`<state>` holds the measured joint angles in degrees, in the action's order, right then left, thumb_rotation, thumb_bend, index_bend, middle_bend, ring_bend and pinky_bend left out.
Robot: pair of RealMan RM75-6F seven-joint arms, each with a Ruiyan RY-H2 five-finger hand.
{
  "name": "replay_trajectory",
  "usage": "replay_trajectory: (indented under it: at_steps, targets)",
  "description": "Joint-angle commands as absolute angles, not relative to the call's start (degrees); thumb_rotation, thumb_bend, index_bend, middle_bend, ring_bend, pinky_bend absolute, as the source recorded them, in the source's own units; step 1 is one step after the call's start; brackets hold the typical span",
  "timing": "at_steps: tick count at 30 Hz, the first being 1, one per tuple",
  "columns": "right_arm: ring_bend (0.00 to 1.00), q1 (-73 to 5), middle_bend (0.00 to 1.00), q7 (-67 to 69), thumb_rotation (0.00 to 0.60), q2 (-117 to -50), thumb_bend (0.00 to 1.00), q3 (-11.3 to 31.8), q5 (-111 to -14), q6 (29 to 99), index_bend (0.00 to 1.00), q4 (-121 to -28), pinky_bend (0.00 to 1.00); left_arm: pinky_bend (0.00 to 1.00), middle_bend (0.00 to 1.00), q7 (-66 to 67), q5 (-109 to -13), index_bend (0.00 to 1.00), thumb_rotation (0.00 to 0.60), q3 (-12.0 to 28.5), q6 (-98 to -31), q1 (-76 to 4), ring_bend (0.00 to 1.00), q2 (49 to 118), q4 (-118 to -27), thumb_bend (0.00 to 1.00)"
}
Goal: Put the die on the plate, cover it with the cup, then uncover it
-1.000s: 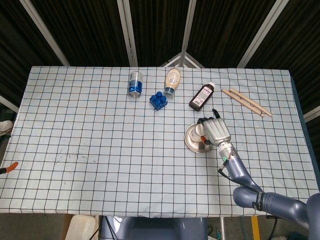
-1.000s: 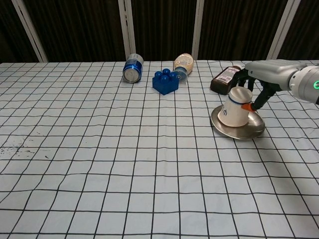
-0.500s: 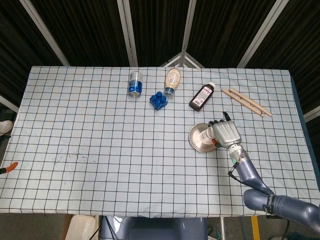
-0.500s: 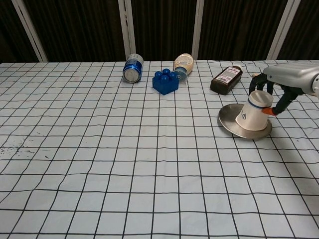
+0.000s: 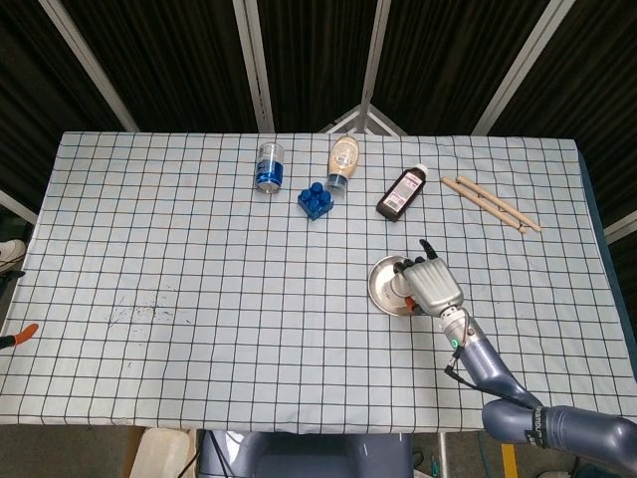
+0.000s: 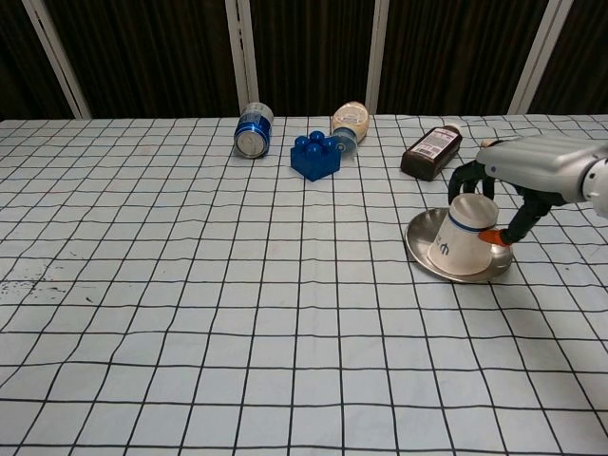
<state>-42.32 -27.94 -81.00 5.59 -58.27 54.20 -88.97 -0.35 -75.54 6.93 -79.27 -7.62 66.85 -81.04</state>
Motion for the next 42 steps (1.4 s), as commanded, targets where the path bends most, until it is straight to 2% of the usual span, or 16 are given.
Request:
replay_trajectory:
  at_steps: [1,9,16,30,42]
  targets:
    - [0.37,-43.45,0.4,-28.0,0.6,-82.81,0.44,6.55,-57.37,53.06,0.49,-87.72,0.0,0.06,0.0,-0.54,-75.45,0.24,0.6,7.0,-79.31,-7.58,0.0,66.77,-80.98,0.22]
    - [0.37,-45.65,0.4,-26.65,0.6,-87.27,0.44,9.07,-54.25,50.64,0.49,-79.95,0.0,0.06,0.0,-0.96,-75.26,0.24,0.6,7.15,-79.16,-7.61,0.0,66.67,-80.7,0.22]
    - [0.37,-45.45,0.4,-24.2,0.6,-87.51,0.44,9.97,-53.23,49.73,0.49,-75.5,0.0,0.06,0.0,-0.85,-75.11,0.25,0.6,7.18,-78.99,-7.67,0.0,66.72,-80.59,0.22]
    - [0.35,-41.83,0.4,-22.77,0.6,-82.04,0.44,7.44,-55.86,51.76,0.49,-80.74,0.0,0.06,0.0,0.16,-75.4,0.26,0.6,6.9,-78.98,-7.79,0.0,67.06,-80.93,0.22]
    - [0.35,-43.05,0.4,-23.55,0.6,-84.75,0.44,7.25,-56.63,50.35,0.49,-82.31,0.0,0.06,0.0,-0.06,-75.28,0.26,0.6,6.98,-78.94,-7.78,0.0,66.95,-80.87,0.22]
